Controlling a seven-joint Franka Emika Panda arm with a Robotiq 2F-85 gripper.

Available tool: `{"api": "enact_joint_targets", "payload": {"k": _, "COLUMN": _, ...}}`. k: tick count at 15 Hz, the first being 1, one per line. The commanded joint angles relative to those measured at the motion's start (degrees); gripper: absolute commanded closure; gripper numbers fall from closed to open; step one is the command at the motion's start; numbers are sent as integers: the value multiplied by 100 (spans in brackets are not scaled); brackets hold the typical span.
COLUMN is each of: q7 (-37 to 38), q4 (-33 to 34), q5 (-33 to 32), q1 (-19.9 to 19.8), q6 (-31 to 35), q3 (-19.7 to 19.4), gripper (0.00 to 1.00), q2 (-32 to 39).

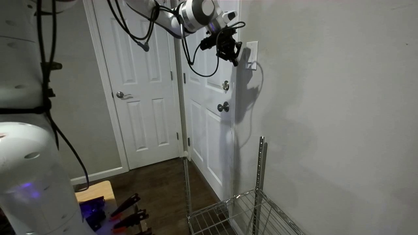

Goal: Switch off the light

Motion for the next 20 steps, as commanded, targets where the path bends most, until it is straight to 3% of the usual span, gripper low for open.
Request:
{"api": "enact_joint_targets", "payload": {"k": 1, "q7": 197, "q4": 106, "q5": -472, "q1": 24, "q6": 373, "q3": -60, "gripper": 98, "q2": 156}}
{"api": "enact_joint_targets", "payload": {"k": 6, "q7": 400, "q4": 266, "q5": -930, "q1": 40, "q6": 839, "q3": -172, "gripper": 98, "q2": 363}}
{"api": "enact_joint_targets", "payload": {"k": 20, "q7": 685, "q4": 897, "q5": -1577, "q1": 262, "q6": 896, "q3": -389, "gripper": 98, "q2": 882}}
